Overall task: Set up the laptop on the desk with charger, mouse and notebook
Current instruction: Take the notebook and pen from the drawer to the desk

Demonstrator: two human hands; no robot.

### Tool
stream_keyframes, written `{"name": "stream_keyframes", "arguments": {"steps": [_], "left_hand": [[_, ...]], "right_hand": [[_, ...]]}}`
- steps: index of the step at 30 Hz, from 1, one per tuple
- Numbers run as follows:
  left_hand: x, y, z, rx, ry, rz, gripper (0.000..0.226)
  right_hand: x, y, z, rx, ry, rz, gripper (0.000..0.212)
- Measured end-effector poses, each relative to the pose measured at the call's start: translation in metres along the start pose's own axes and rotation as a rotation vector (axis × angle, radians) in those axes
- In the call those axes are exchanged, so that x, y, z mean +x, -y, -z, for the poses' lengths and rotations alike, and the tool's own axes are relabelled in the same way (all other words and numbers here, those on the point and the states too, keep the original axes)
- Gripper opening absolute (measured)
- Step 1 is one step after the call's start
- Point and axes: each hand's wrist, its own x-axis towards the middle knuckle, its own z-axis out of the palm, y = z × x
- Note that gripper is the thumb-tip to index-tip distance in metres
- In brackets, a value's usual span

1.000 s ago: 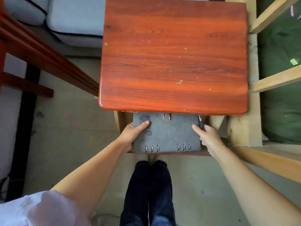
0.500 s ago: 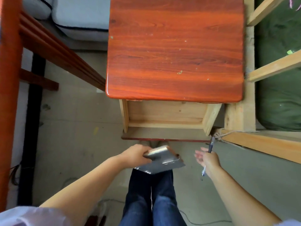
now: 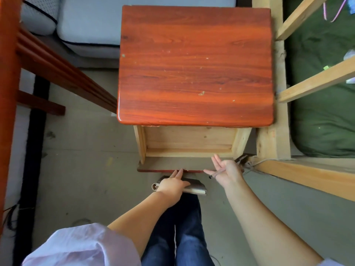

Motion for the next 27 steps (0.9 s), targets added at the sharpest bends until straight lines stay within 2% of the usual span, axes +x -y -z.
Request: {"name": "stream_keyframes", "arguments": {"steps": [4, 6, 8, 10, 14, 15, 18, 20, 27], "left_hand": [[0.001, -0.008, -0.003, -0.056, -0.001, 0.013, 0.051], [0.006, -0.004, -0.006, -0.078, 0.009, 0.01, 0.051], [0.017, 0.003, -0.017, -0.11, 0.017, 0.03, 0.05], [0.031, 0.014, -0.028, -0.14, -0.003, 0.059, 0.049], [0.051, 0.03, -0.038, -0.064, -0.006, 0.06, 0.051], [0.051, 0.03, -0.039, -0.019, 0.009, 0.057, 0.052], [0.046, 0.03, -0.04, 0.077, 0.008, 0.053, 0.056], [0.038, 0.03, -0.038, 0.094, -0.014, 0.041, 0.058], [-0.007, 0.019, -0.025, 0.047, -0.145, -0.017, 0.06]], "right_hand": [[0.01, 0.02, -0.005, -0.195, -0.101, -0.135, 0.053], [0.018, -0.001, 0.011, -0.277, -0.171, -0.184, 0.047], [0.036, -0.028, 0.03, -0.26, -0.19, -0.144, 0.042], [0.064, -0.043, 0.035, -0.15, -0.172, -0.058, 0.046], [0.084, -0.041, 0.024, 0.123, -0.119, 0.007, 0.084], [0.082, -0.041, 0.024, 0.143, -0.13, 0.021, 0.084], [0.075, -0.038, 0.024, 0.202, -0.149, 0.004, 0.06], [0.066, -0.037, 0.023, 0.209, -0.177, -0.005, 0.056], [0.011, -0.028, 0.026, 0.301, -0.079, 0.034, 0.088]]}}
